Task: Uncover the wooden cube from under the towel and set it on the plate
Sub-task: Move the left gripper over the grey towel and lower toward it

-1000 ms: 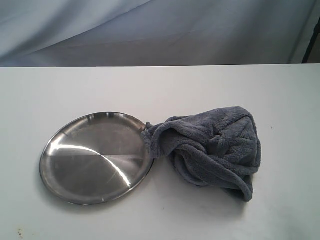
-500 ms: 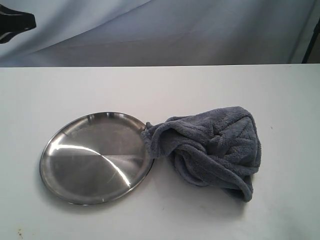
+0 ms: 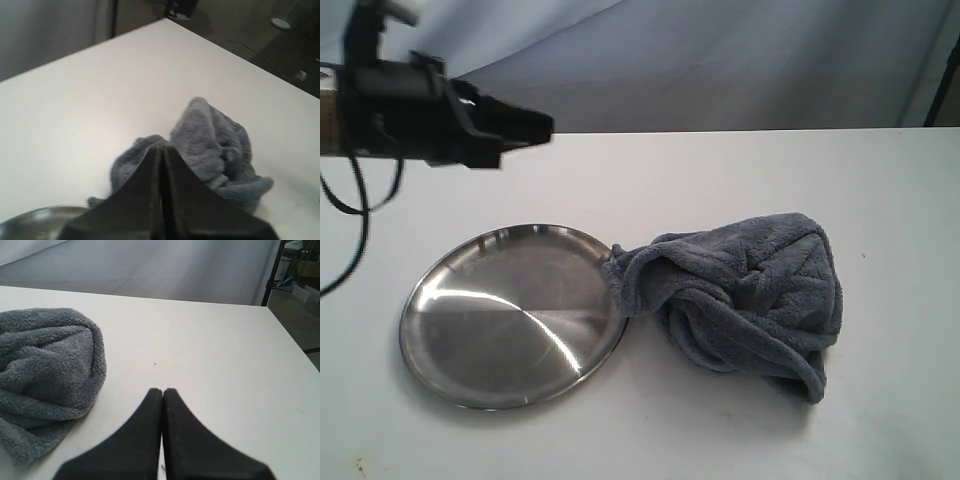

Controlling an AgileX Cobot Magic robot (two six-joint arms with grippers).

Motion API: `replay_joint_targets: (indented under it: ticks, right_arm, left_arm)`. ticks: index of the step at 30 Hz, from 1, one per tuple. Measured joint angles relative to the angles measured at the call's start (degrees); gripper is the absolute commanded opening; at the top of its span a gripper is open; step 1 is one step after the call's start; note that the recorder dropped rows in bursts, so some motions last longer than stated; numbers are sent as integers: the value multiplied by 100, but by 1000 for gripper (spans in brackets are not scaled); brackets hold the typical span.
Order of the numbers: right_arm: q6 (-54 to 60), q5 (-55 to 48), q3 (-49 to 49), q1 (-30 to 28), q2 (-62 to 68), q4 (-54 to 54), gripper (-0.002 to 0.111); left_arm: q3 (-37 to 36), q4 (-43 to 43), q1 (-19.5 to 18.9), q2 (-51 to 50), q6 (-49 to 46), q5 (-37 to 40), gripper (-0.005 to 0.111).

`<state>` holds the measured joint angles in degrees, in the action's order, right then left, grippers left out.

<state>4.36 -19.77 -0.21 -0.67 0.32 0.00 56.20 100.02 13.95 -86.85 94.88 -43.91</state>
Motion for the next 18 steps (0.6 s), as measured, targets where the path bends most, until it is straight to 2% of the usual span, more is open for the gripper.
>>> replay_joint_targets:
  ticks: [6, 7, 10, 11, 12, 13, 15, 18]
  right_arm:
    - [0, 0, 0, 0, 0, 0, 0]
    - [0, 0, 0, 0, 0, 0, 0]
    - [0, -10, 0, 0, 0, 0, 0]
    - [0, -10, 0, 0, 0, 0, 0]
    - [0, -10, 0, 0, 0, 0, 0]
    - [0, -10, 0, 0, 0, 0, 0]
    - [0, -10, 0, 0, 0, 0, 0]
    - [0, -10, 0, 0, 0, 0, 0]
  left_arm:
    - [0, 13, 1487, -417, -36, 771, 0]
    - [0, 13, 1951, -526, -36, 1144, 0]
    - [0, 47, 2554, -712, -36, 2287, 0]
    - [0, 47, 2747, -739, -45, 3040, 0]
    - [0, 47, 2802, -739, -49, 3352, 0]
    - [0, 47, 2860, -739, -60, 4011, 0]
    - [0, 47, 2860, -739, -60, 4456, 0]
    - [0, 21, 2860, -739, -160, 4056, 0]
